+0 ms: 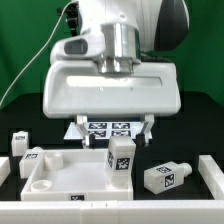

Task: Assemble one leg

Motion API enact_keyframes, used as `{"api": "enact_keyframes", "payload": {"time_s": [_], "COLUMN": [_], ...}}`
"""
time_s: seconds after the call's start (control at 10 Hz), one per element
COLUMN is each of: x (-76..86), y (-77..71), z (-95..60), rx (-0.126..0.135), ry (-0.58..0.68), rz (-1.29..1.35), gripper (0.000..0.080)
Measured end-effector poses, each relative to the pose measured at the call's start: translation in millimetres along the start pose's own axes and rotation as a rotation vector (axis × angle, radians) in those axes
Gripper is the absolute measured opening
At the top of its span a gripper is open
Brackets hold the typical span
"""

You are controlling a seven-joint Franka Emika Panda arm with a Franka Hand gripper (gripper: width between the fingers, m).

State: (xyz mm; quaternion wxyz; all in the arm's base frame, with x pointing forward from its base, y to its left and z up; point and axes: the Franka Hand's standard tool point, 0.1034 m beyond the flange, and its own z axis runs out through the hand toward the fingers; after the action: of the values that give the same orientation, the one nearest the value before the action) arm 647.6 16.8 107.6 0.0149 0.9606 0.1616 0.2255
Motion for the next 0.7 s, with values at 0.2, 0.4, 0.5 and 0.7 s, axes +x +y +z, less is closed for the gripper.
{"api": "enact_keyframes", "payload": {"time_s": [0.2,0.4,0.5,0.7], "x": [10.2,5.9,7.4,5.0], "y": [-0.5,-15.0,-18.9,-22.7], "z": [-14.8,-11.4,-12.4,-9.9], "rx": [0.010,0.071,0.092,0.127], "ry": [-0.014,-0.143,-0.189,-0.290], "rz": [-0.002,0.023,0.032,0.045], "gripper": [0.0648,0.0649,0.0649,0.0649]}}
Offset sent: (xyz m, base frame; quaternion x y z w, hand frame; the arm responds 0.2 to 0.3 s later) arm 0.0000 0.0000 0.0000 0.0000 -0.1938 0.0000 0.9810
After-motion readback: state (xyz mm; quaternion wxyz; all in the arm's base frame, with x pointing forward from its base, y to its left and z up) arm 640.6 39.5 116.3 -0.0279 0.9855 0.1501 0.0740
